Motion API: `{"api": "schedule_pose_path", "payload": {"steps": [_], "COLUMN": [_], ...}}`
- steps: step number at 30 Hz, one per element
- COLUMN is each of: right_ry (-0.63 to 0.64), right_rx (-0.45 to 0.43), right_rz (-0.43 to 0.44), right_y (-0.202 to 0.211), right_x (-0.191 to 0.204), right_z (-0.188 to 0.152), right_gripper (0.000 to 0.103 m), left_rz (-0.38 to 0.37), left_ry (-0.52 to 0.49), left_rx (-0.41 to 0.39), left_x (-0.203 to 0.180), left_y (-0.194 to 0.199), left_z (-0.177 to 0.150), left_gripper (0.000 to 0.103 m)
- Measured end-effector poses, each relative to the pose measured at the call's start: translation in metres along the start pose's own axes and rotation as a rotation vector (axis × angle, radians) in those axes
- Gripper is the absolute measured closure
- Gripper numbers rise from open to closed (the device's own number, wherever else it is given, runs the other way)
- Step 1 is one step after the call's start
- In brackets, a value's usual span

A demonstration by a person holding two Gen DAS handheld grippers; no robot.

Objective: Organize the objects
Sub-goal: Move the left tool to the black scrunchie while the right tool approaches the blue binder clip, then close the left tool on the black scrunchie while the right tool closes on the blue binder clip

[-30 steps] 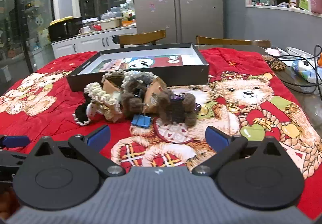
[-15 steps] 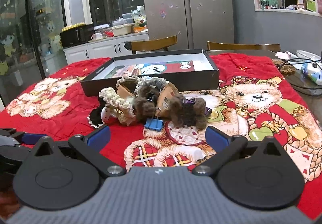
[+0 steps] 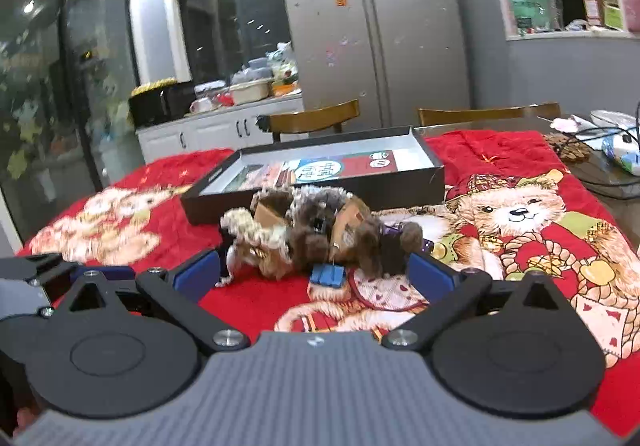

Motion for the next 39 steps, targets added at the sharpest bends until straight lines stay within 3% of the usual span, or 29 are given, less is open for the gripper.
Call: {"api": "schedule_pose_path", "payload": {"steps": [5, 14, 20, 24, 28, 33, 35, 39], "right_ry": [-0.009, -0.06, -0.108, -0.134, -0.127, -0.122, -0.149, -0.135], "right_rx": [0.041, 0.085, 0.094, 0.102, 0.11, 0.146, 0.175, 0.171], "right_rz": [0.003, -0.019, -0.027, -0.06, -0.064, -0.05, -0.06, -0.064], "right_y": [-0.013, -0.035, -0.046, -0.048, -0.051, -0.057, -0.062, -0.062], "right_x": [-0.001, -0.006, -0.016, -0.022, -0.018, -0.016, -0.02, -0.016], "right_z": [0.005, 0.011, 0.005, 0.001, -0.004, -0.007, -0.009, -0.009], "right_gripper": [0.012, 0.011, 0.011, 0.011, 0.012, 0.021, 0.031, 0.037], "left_rz": [-0.012, 0.002, -0.007, -0.015, -0.031, -0.102, -0.113, -0.103], "left_ry": [0.043, -0.021, -0.025, -0.002, 0.05, 0.115, 0.118, 0.109], "left_rx": [0.012, -0.041, -0.035, -0.032, 0.009, 0.036, 0.054, 0.064], "left_x": [0.013, 0.014, 0.015, 0.019, 0.027, 0.033, 0.032, 0.028], "left_y": [-0.004, -0.021, -0.043, -0.057, -0.07, -0.077, -0.08, -0.082], "left_z": [0.019, 0.039, 0.043, 0.039, 0.036, 0.034, 0.033, 0.031], "left_gripper": [0.008, 0.009, 0.009, 0.015, 0.027, 0.034, 0.034, 0.034]}}
Point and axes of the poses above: each gripper's, at about its wrist camera, not at the fingertips, and y roughly against the way its jaws point, x to its left, z to its top, the point moved 4 cm from there along -y, roughly the way its jaws point, and after that the axes turned 5 degrees about y, right-handed, at the moved point
